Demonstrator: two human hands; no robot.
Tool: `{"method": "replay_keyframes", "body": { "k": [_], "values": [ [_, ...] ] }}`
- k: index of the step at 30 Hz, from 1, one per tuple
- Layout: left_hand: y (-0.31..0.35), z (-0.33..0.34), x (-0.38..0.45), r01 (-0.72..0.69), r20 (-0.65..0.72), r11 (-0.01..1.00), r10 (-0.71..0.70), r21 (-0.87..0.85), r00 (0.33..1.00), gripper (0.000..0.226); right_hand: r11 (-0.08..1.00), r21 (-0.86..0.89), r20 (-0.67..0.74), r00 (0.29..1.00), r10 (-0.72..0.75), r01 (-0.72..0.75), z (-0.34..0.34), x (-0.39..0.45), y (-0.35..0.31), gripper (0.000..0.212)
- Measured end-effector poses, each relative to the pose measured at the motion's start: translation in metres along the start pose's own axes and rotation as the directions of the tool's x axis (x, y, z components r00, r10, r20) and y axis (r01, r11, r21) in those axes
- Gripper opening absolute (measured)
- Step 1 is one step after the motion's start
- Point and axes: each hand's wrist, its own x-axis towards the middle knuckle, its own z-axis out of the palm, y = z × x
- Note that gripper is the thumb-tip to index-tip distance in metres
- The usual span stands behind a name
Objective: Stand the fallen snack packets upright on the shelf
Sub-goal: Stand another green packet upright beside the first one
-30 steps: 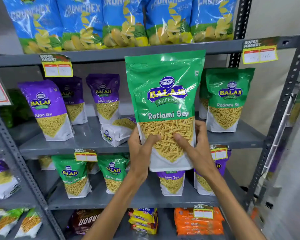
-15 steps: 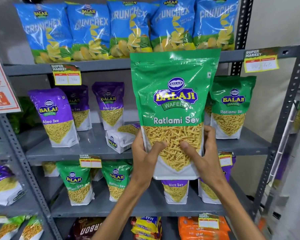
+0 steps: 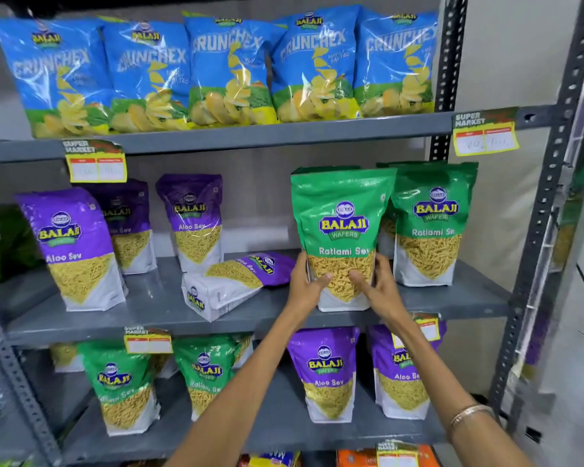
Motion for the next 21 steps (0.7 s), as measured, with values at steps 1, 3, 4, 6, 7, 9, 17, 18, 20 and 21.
{"method": "replay_keyframes", "body": {
  "k": [1, 3, 4, 6, 7, 9, 17, 18, 20, 21],
  "values": [
    [-0.009, 0.003, 0.006, 0.006, 0.01, 1.0, -0.006, 0.014, 1.0, 0.067, 1.0, 0.008, 0.004, 1.0, 0.02, -0.02, 0.0, 0.007, 0.008, 0.077],
    [-0.02, 0.01, 0.02, 0.023, 0.014, 1.0, -0.023, 0.015, 1.0, 0.073, 1.0, -0.004, 0.018, 0.999, 0.031, -0.031, -0.001, 0.023, 0.018, 0.072],
    [-0.023, 0.013, 0.028, 0.03, 0.015, 0.999, -0.03, 0.012, 0.999, 0.073, 0.999, -0.019, 0.022, 0.999, 0.033, -0.033, -0.001, 0.032, 0.021, 0.073],
    [-0.027, 0.017, 0.043, 0.04, 0.027, 0.999, -0.041, 0.031, 0.999, 0.07, 0.999, -0.017, 0.013, 0.999, 0.039, -0.038, -0.001, 0.051, 0.031, 0.086],
    [-0.028, 0.018, 0.048, 0.045, 0.029, 0.998, -0.046, 0.042, 0.998, 0.068, 0.999, -0.01, 0.007, 0.999, 0.041, -0.041, 0.001, 0.058, 0.037, 0.092],
    [-0.032, 0.019, 0.057, 0.064, 0.041, 0.996, -0.066, 0.057, 0.997, 0.067, 0.999, -0.028, 0.0, 0.999, 0.045, -0.045, 0.003, 0.063, 0.043, 0.087],
    [-0.018, -0.003, 0.008, 0.108, -0.008, 0.993, -0.107, 0.053, 0.994, 0.078, 0.987, -0.149, -0.285, 0.958, 0.017, -0.062, 0.016, 0.03, 0.036, 0.069],
    [-0.014, -0.013, -0.008, 0.095, -0.023, 0.993, -0.093, 0.064, 0.995, 0.073, 0.985, -0.17, -0.368, 0.928, -0.049, -0.016, 0.02, 0.014, 0.031, 0.055],
    [-0.004, -0.039, -0.038, 0.025, -0.057, 0.992, -0.018, 0.123, 0.998, 0.056, 0.987, -0.158, -0.437, 0.896, -0.076, 0.007, 0.03, -0.018, 0.021, 0.024],
    [0.002, -0.055, -0.048, -0.016, -0.087, 0.987, 0.03, 0.158, 0.996, 0.046, 0.988, -0.155, -0.399, 0.916, -0.053, -0.01, 0.039, -0.029, 0.016, 0.011]
  ]
}}
